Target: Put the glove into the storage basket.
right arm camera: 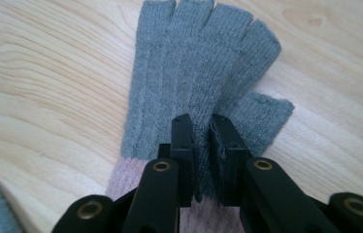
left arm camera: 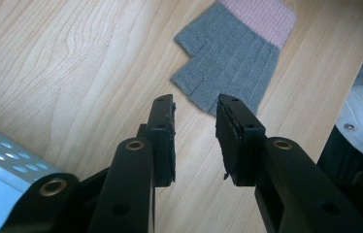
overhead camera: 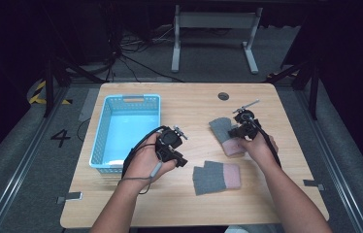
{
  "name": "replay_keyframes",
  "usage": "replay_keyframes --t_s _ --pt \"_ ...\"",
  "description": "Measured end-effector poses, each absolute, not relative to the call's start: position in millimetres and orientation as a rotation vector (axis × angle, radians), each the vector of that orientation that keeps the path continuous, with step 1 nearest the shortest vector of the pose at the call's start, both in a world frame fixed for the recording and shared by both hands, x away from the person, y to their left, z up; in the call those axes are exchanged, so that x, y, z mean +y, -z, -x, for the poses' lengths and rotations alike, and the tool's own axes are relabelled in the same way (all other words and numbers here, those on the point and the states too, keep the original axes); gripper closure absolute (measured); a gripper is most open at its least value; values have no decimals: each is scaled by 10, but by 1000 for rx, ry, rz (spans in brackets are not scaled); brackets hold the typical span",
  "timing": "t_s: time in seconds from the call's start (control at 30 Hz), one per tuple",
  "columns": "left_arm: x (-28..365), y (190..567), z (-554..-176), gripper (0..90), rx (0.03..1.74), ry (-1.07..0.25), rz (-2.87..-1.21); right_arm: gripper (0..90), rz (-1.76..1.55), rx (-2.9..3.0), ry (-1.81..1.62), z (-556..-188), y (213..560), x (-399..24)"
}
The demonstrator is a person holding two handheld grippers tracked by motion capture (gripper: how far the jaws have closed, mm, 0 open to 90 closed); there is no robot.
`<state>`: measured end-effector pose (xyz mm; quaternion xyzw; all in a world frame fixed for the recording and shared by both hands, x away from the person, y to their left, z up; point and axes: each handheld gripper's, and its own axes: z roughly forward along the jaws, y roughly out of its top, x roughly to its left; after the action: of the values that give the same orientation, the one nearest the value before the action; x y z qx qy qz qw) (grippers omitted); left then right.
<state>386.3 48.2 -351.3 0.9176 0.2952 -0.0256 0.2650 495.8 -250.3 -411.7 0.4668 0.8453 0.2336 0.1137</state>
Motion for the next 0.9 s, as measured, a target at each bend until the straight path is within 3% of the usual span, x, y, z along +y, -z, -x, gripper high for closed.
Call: replay_keyframes --t_s 0.9 --pt "504 3477 -3847 689 800 53 -2477 805 -1035 2601 -848 -4369 3474 -2601"
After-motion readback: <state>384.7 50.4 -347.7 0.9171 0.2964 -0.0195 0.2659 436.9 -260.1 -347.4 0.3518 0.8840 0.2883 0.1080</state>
